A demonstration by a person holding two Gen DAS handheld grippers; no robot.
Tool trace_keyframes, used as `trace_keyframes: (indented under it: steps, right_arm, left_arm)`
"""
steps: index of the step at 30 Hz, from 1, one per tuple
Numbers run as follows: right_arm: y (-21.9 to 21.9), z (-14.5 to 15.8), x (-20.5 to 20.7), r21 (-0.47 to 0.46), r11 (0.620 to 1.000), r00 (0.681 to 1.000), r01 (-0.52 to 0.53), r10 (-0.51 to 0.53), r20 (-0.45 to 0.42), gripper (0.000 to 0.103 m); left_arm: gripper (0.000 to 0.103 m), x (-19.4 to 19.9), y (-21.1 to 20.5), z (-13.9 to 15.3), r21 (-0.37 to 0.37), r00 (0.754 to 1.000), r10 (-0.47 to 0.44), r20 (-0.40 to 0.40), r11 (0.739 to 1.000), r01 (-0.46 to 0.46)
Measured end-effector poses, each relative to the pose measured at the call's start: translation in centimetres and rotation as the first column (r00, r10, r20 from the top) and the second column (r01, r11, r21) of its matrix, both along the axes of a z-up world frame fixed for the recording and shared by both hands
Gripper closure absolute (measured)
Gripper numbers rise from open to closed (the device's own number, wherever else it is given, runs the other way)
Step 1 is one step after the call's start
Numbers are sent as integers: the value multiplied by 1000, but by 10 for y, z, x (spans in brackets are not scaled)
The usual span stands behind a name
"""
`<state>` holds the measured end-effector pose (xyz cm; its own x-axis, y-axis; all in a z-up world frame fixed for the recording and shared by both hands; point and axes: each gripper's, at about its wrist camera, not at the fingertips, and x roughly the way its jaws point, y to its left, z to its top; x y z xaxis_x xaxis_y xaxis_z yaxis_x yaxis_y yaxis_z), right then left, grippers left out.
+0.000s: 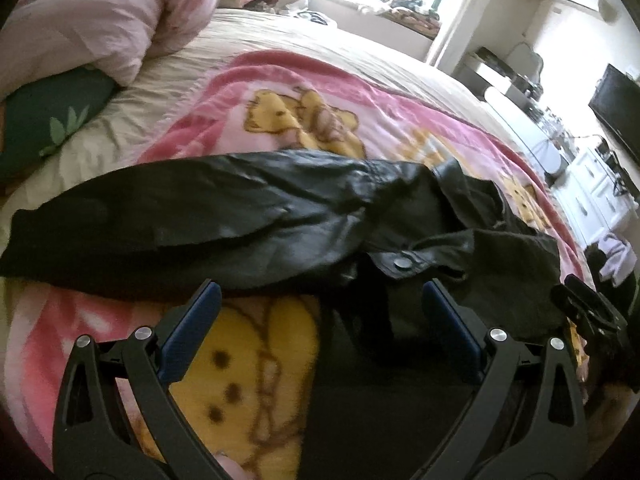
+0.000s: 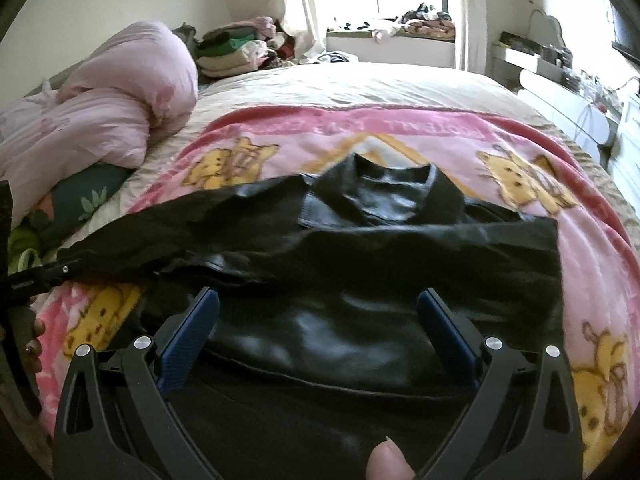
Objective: Fold large clothes
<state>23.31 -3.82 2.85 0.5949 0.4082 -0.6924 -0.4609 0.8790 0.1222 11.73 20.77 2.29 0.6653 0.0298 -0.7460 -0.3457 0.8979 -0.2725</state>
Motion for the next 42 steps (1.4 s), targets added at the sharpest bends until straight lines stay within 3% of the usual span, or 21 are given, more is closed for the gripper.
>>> trace_keyframes:
  steps: [10, 19, 37, 42]
  right_arm:
    - [70, 12, -11, -1, 993, 992, -120, 120, 33, 4]
    - [122, 20, -16, 23, 980, 980, -198, 198, 25, 4]
    - [201, 18, -21, 73, 939, 940, -335, 339, -48, 4]
    - [213, 10, -25, 74, 930, 929, -359, 364, -70, 4]
  left_arm:
    - [9, -16, 49, 4, -39, 990, 144, -7, 989, -144]
    - [9, -33, 99, 2, -57, 959, 281, -20, 958, -282]
    - [9, -87, 189, -23, -226, 866, 489, -103, 837, -499]
    - [9, -107, 213, -41, -297, 822, 548, -153, 768, -567]
